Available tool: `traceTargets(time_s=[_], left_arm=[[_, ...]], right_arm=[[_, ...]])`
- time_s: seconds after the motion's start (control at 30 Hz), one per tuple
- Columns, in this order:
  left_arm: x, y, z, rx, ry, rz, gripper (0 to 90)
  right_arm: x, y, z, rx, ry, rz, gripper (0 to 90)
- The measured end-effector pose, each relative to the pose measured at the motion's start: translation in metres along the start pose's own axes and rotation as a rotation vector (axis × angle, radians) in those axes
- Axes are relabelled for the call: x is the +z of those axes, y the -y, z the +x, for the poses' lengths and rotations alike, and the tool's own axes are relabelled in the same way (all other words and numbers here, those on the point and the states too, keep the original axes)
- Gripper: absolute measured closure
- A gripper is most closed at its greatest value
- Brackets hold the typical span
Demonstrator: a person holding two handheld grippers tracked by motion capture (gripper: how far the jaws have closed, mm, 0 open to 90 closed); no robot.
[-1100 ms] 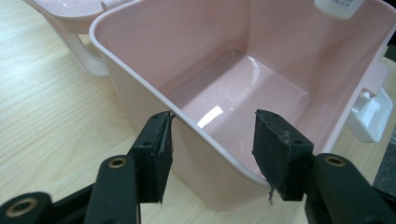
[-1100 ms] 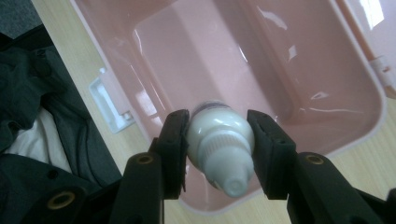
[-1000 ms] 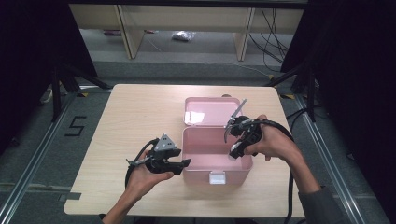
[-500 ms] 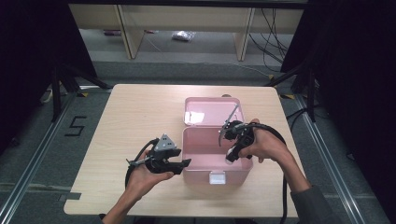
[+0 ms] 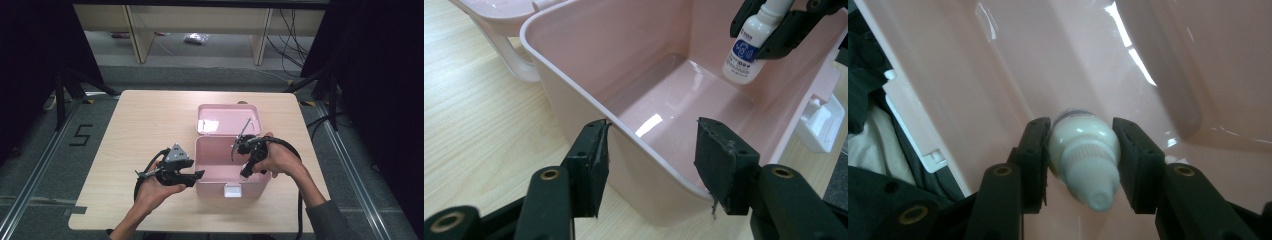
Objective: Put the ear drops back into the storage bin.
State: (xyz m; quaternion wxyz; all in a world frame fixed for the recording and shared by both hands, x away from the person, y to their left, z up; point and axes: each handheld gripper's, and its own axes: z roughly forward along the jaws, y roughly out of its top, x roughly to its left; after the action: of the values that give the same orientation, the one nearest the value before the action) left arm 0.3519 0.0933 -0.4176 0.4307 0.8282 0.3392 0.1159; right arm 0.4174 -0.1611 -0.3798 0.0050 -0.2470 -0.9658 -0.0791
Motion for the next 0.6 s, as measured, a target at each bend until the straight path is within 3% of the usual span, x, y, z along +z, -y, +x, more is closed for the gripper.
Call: traceTargets(time_s=[0.3, 0.33, 0.4, 0.43, 0.5, 0.53, 0.6], left_arm=[[0.000, 0.000, 0.000, -0.002, 0.001, -0.001, 47.1], [0.000, 0.000, 0.000, -0.004, 0.001, -0.001, 47.1], [0.000, 0.000, 0.000, -0.004, 0.000, -0.001, 47.1], [0.000, 0.000, 0.000, -0.001, 0.001, -0.001, 47.1], [0.000, 0.000, 0.000, -0.005, 0.001, -0.002, 47.1], [0.000, 0.000, 0.000, -0.005, 0.001, -0.002, 47.1], [0.000, 0.000, 0.000, -0.003, 0.001, -0.001, 47.0]], right_arm=[[0.013, 0.001, -0.002, -0.010, -0.014, 0.021, 60.4], [0.013, 0.000, 0.000, 0.009, -0.010, 0.033, 60.4], [0.017, 0.001, -0.002, -0.004, -0.014, 0.024, 60.4], [0.017, 0.001, -0.001, 0.019, -0.016, 0.031, 60.4], [0.019, 0.001, -0.005, -0.022, -0.004, 0.021, 60.4], [0.020, 0.001, -0.003, 0.006, -0.014, 0.035, 60.4], [0.022, 0.002, -0.004, 0.008, -0.015, 0.029, 60.4]])
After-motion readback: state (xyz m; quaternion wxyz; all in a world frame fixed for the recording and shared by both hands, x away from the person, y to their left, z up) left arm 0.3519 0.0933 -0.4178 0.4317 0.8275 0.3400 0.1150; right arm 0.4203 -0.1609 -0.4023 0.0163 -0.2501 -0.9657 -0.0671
